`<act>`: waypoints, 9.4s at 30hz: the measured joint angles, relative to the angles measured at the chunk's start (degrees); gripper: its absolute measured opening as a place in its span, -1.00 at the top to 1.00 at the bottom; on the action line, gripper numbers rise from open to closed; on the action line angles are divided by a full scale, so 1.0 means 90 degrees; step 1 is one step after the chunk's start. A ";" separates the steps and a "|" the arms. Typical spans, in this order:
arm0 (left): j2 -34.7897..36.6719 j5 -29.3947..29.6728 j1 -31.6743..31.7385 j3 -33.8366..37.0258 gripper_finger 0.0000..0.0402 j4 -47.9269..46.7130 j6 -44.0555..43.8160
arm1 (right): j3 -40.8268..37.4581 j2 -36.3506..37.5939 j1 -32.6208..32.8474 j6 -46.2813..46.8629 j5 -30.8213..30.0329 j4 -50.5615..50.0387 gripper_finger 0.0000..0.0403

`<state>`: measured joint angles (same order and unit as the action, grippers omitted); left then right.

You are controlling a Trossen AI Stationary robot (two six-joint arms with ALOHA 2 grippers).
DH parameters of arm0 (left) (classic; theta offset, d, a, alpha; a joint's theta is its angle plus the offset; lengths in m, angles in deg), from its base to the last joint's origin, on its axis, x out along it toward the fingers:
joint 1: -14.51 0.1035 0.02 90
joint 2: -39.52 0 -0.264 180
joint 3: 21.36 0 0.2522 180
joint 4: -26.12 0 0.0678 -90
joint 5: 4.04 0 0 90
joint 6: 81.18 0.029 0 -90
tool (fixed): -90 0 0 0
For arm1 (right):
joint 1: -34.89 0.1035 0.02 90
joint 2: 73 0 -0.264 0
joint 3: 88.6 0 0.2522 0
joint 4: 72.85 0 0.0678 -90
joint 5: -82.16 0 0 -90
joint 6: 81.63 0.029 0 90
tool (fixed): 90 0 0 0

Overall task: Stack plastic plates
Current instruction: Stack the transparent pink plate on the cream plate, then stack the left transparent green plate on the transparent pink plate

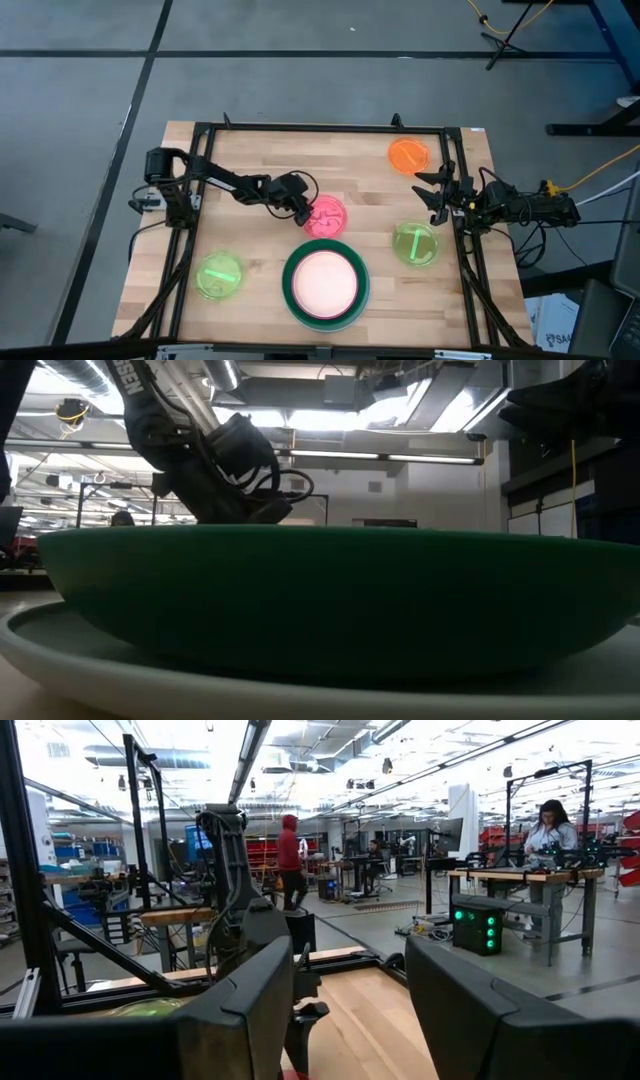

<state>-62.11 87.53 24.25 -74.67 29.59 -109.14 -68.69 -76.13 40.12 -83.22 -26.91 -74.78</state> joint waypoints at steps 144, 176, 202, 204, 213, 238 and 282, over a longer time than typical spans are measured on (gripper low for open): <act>0.2263 -0.0194 -0.2799 0.0002 0.52 -0.1597 0.0669 | 0.0000 -0.0002 -0.0002 -0.0024 -0.0381 -0.0160 0.06; 0.3178 -0.0231 -0.2619 0.0005 0.38 -0.5171 -0.0868 | -0.0001 -0.0001 -0.0001 -0.0024 -0.0382 -0.0199 0.06; 0.3173 -0.1600 -0.3102 0.0500 0.37 -0.7128 -0.0176 | -0.0001 0.0000 0.0000 -0.0023 -0.0381 -0.0206 0.06; 0.3173 -0.1638 -0.3104 0.0661 0.37 -0.7049 -0.0248 | -0.0001 0.0000 0.0000 -0.0024 -0.0381 -0.0206 0.06; 0.3192 -0.1836 -0.3096 0.1162 0.37 -0.6494 -0.0380 | -0.0002 -0.0002 -0.0002 -0.0022 -0.0271 -0.0170 0.06; 0.3308 -0.2820 -0.3101 0.0722 0.99 -0.6318 -0.1054 | -0.0002 0.0000 0.0000 0.0230 -0.0430 -0.0144 0.06; 0.0715 0.0128 -0.2953 -0.0823 0.96 -0.1273 -0.0360 | -0.0002 0.0000 -0.0002 0.0313 -0.0432 -0.0100 0.06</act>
<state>-55.68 88.68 -2.33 -82.08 18.13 -112.38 -68.71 -76.13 40.11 -80.40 -30.80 -75.67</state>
